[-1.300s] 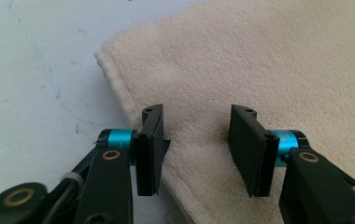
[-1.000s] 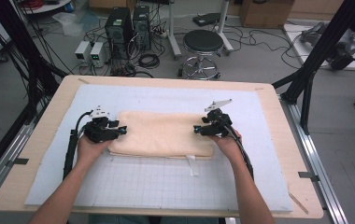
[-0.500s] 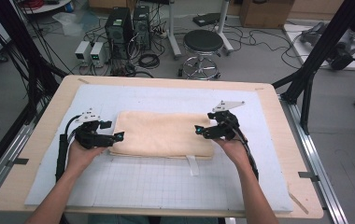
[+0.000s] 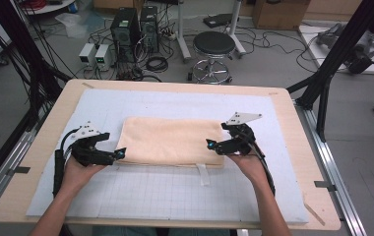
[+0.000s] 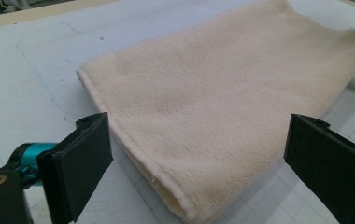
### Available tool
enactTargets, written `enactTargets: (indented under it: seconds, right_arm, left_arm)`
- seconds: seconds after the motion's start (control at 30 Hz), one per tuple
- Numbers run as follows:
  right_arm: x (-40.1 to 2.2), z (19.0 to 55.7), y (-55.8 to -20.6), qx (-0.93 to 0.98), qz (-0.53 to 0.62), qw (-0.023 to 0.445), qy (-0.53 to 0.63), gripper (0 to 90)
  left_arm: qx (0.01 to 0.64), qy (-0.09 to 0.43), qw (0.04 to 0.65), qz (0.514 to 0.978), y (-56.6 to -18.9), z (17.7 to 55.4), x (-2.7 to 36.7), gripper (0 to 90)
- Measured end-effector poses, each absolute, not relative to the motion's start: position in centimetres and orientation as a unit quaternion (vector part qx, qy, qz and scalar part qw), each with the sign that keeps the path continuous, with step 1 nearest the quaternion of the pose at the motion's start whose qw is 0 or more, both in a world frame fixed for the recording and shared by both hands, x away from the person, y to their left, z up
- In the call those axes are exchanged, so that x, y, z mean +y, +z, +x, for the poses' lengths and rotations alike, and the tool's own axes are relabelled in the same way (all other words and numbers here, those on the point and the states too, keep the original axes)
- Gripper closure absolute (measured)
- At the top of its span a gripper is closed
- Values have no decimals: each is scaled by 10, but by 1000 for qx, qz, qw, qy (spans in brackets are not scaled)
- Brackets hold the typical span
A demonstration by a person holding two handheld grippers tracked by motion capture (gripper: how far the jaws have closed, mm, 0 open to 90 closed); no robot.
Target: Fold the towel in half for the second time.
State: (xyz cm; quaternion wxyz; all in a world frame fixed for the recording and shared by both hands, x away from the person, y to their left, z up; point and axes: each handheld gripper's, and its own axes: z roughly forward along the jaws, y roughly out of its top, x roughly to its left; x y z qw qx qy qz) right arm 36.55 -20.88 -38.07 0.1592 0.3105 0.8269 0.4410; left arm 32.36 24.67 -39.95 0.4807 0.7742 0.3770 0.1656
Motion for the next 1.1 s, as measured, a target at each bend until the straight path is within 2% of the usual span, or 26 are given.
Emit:
enactTargets:
  seconds: [0.57,1.1]
  right_arm:
    - [-206,356,-377,835,298,164,433,121]
    - [-223,333,-390,826,304,170,443,121]
  left_arm:
    - [372,174,482,774,-398,313,251,71]
    - [368,180,478,777,-397,295,257,69]
